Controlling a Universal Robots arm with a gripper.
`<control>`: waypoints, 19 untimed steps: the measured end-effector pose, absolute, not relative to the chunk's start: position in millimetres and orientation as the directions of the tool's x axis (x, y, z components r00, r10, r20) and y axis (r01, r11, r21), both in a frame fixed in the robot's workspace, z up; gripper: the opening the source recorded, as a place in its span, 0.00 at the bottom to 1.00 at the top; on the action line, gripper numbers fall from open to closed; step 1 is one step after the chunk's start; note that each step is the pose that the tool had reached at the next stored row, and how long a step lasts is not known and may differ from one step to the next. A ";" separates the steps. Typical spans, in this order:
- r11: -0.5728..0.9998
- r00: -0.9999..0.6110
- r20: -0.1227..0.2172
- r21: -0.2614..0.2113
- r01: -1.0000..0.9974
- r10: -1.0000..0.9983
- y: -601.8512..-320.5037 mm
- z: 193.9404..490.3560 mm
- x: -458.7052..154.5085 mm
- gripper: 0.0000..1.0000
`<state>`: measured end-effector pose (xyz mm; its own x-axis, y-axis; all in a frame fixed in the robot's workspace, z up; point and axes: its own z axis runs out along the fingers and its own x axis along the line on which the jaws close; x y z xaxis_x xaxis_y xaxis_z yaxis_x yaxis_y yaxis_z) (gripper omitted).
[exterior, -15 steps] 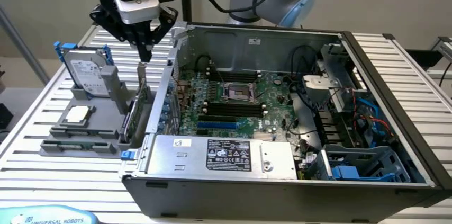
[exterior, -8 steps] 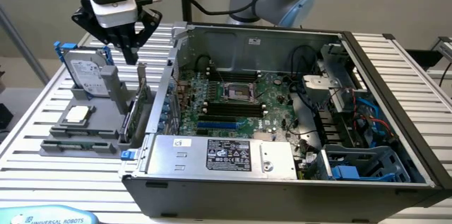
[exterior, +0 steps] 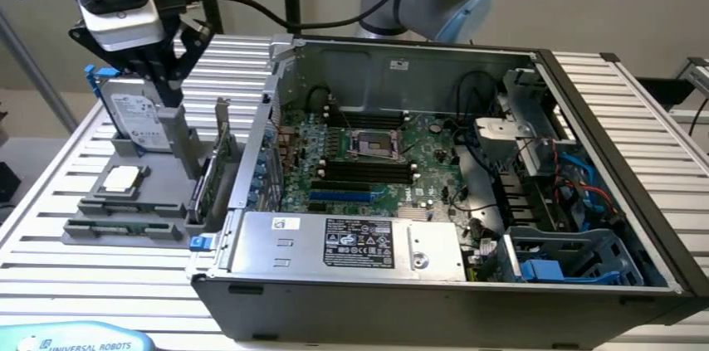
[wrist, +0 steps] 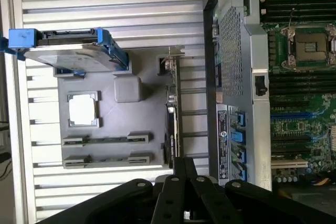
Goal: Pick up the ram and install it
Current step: 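Reach for the ram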
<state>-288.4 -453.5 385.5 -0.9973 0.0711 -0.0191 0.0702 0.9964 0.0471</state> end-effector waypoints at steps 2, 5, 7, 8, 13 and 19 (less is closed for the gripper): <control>0.996 -0.997 -0.019 0.047 0.070 0.071 -455.1 385.0 -296.1 0.11; 0.996 -0.997 -0.019 0.046 0.070 0.071 -457.5 384.2 -307.6 0.11; 0.997 -0.997 -0.019 0.045 0.070 0.071 -459.1 383.7 -315.0 0.11; 0.997 -0.997 -0.019 0.045 0.070 0.071 -459.8 383.4 -318.6 0.11; 0.997 -0.997 -0.019 0.043 0.070 0.071 -463.6 382.0 -336.5 0.11; 0.997 -0.997 -0.019 0.042 0.070 0.071 -467.8 380.0 -355.4 0.11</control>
